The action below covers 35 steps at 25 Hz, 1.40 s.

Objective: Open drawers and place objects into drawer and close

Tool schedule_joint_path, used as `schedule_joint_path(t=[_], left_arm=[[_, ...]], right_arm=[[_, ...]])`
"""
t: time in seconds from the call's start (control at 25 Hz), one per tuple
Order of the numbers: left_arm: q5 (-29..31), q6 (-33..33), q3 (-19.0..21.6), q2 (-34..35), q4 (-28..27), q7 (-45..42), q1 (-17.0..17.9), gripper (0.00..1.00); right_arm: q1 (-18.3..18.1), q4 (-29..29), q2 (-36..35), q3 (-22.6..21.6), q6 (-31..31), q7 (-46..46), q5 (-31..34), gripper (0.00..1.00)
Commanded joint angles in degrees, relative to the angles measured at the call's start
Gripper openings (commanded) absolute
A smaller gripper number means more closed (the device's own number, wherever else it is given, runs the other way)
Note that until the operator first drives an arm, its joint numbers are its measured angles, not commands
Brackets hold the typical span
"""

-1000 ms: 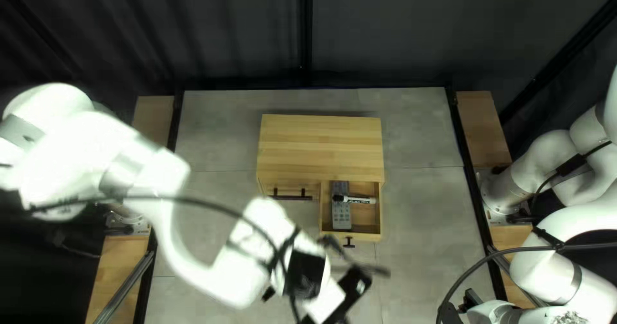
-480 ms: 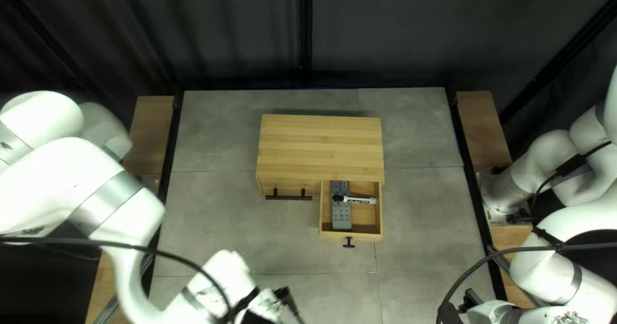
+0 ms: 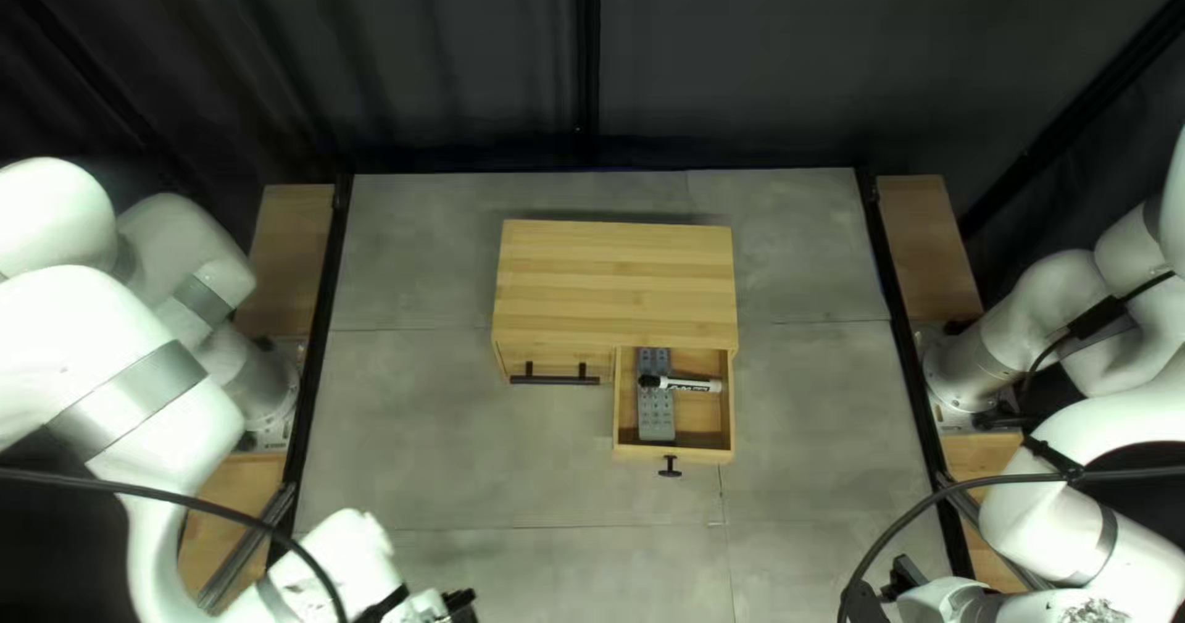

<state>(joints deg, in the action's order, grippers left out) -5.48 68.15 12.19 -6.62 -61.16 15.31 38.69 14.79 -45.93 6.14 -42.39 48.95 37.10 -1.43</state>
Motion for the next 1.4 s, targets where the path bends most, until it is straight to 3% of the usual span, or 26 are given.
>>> schedule_joint_path(t=[0.04,0.2,0.48,0.84,0.96,1.4], left_arm=[[-1.1,-0.49,0.72,0.09,0.82,-1.21,0.74,1.0],[-1.16,-0.48,0.73,0.06,0.81,-1.2,0.74,1.0],[-1.16,-0.48,0.73,0.06,0.81,-1.2,0.74,1.0],[-1.16,-0.48,0.73,0.06,0.81,-1.2,0.74,1.0],[-1.16,-0.48,0.73,0.06,0.81,-1.2,0.74,1.0],[-1.16,-0.48,0.73,0.06,0.81,-1.2,0.74,1.0]], right_arm=[[0.0,0.0,0.0,0.0,0.0,0.0,0.0,1.0],[-0.14,-1.33,-0.12,0.58,1.65,-3.68,0.61,1.0],[-1.38,-8.84,0.28,5.08,10.76,-22.83,-0.35,1.0],[-4.08,-24.69,-9.03,8.45,25.25,-49.43,8.62,1.0],[-6.14,-27.41,-10.2,10.63,29.18,-48.67,10.52,1.0],[-6.14,-27.41,-10.2,10.63,29.18,-48.67,10.52,1.0]])
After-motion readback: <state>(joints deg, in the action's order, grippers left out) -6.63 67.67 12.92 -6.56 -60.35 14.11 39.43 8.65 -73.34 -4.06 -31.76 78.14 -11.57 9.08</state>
